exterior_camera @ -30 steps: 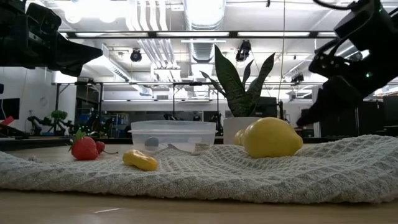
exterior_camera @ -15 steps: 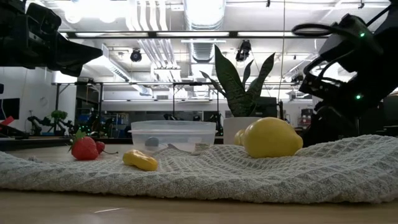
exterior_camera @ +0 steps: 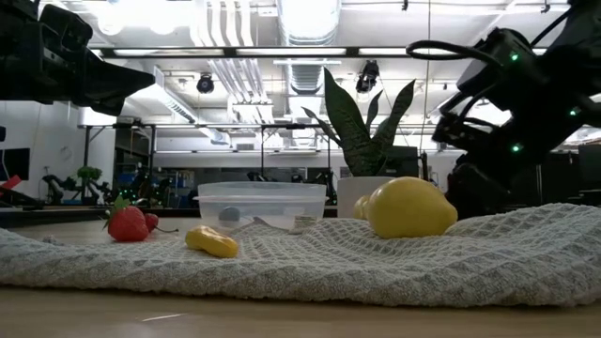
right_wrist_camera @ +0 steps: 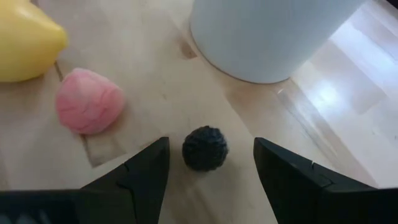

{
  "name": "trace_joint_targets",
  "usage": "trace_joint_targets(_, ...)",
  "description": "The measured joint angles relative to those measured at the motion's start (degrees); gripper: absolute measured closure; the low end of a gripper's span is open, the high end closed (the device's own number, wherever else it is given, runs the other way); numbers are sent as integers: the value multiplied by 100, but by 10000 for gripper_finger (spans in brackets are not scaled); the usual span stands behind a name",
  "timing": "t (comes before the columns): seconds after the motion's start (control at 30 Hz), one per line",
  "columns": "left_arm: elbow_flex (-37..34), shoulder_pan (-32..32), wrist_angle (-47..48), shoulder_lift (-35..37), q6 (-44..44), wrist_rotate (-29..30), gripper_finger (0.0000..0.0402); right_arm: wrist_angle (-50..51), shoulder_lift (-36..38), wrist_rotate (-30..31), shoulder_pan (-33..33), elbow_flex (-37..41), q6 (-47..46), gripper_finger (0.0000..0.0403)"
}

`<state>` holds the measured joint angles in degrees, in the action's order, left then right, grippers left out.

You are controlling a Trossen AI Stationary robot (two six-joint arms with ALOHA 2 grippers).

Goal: Pick and placing Produce into tupperware
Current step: Put the blackberry into the container

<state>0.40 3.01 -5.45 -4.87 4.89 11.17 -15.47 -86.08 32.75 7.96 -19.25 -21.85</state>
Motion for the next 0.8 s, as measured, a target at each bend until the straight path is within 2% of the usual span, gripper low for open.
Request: trace_joint_targets(0.8, 0, 2, 0, 1, 0, 1, 402, -21, -1, -17, -52, 1, -20, 177)
